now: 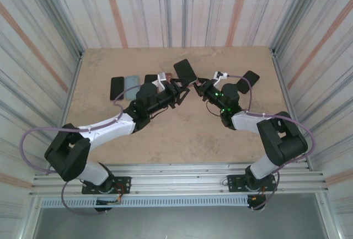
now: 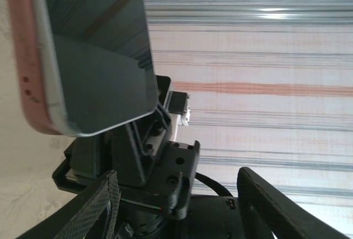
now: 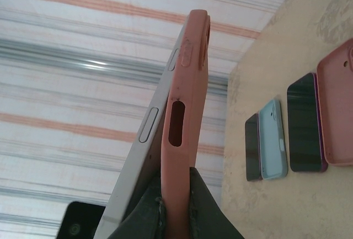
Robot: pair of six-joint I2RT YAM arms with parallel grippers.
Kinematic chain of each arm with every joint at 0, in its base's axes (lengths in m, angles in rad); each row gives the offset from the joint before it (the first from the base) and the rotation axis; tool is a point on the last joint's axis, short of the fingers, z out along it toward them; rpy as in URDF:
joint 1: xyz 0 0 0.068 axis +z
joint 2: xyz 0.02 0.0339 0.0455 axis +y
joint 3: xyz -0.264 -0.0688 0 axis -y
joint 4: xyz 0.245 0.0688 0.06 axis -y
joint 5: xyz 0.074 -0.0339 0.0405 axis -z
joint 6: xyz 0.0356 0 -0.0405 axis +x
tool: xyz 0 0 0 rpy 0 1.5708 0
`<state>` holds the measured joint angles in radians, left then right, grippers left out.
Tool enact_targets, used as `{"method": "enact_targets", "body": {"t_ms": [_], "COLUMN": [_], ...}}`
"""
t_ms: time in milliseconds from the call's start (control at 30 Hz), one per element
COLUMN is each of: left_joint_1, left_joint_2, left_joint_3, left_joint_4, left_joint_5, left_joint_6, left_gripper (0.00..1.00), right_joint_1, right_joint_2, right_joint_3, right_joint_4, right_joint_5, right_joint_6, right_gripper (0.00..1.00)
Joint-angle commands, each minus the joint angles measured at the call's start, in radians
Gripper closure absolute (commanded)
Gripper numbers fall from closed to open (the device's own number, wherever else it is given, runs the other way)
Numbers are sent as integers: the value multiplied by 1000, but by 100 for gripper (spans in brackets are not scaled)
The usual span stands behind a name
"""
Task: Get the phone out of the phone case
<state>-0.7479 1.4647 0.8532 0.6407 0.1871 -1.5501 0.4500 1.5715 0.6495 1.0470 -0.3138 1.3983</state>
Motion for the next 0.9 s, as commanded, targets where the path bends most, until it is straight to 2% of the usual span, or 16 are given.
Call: {"method": "enact_targets", "body": {"t_ms": [0, 233, 867], "left_joint_1": [-11, -8, 31], "left_joint_2": [17, 40, 19], "left_joint_3": [-9, -24, -45], "left_joint_4": [45, 87, 131], "left_joint_5": [-42, -90, -120], "left_joint_6": [-17, -40, -67], "left_gripper": [41, 43, 45], "right_joint_1": [9, 14, 18], "right_joint_2": [-9, -11, 32], "right_joint_3": [6, 4, 8], "right_joint_4": [77, 91, 145], "right_joint_5": [17, 9, -11], "right_joint_6": [-36, -38, -60], "right_gripper": [100, 100, 100]}}
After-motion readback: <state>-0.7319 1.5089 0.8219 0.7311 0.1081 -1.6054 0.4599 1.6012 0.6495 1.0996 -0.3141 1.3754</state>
